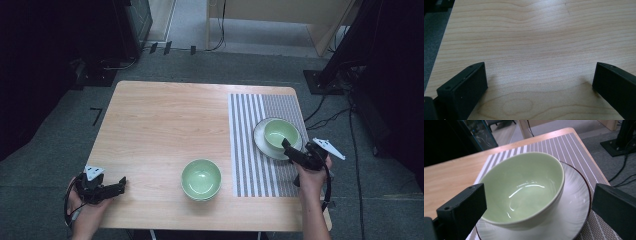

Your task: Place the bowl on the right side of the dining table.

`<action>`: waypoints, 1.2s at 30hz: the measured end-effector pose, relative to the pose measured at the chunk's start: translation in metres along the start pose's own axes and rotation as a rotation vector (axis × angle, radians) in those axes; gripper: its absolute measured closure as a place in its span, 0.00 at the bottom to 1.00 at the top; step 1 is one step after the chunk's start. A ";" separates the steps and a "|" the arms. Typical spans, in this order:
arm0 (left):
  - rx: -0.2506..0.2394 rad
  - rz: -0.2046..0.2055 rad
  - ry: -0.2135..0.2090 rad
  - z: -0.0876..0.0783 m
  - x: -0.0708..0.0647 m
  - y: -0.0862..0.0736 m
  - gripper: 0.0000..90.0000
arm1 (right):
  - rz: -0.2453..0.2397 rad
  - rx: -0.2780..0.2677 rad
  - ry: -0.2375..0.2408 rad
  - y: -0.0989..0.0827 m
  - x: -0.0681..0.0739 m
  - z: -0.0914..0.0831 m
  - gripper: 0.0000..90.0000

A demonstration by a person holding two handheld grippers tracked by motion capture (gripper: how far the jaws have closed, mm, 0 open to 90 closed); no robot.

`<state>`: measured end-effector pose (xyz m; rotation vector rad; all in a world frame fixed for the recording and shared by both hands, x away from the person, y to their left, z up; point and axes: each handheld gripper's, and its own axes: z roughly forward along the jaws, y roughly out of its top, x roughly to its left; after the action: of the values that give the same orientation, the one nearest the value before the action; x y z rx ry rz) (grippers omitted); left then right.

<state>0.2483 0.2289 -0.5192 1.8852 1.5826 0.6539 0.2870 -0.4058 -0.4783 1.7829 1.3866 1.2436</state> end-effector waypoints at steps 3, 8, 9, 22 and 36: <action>0.000 0.000 0.000 0.000 0.000 0.000 0.00 | -0.018 0.001 -0.014 -0.002 0.001 -0.001 0.00; 0.000 0.000 0.000 0.000 0.000 0.000 0.00 | -0.039 -0.002 -0.029 -0.007 0.001 -0.007 0.00; 0.000 0.000 0.000 0.000 0.000 0.000 0.00 | -0.039 -0.002 -0.029 -0.007 0.001 -0.007 0.00; 0.000 0.000 0.000 0.000 0.000 0.000 0.00 | -0.089 0.011 -0.049 -0.016 0.001 -0.018 0.00; 0.000 0.000 0.000 0.000 0.000 0.000 0.00 | -0.139 0.050 -0.067 -0.030 0.003 -0.030 0.00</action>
<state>0.2482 0.2290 -0.5192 1.8850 1.5824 0.6535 0.2474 -0.3971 -0.4908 1.7135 1.4876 1.0764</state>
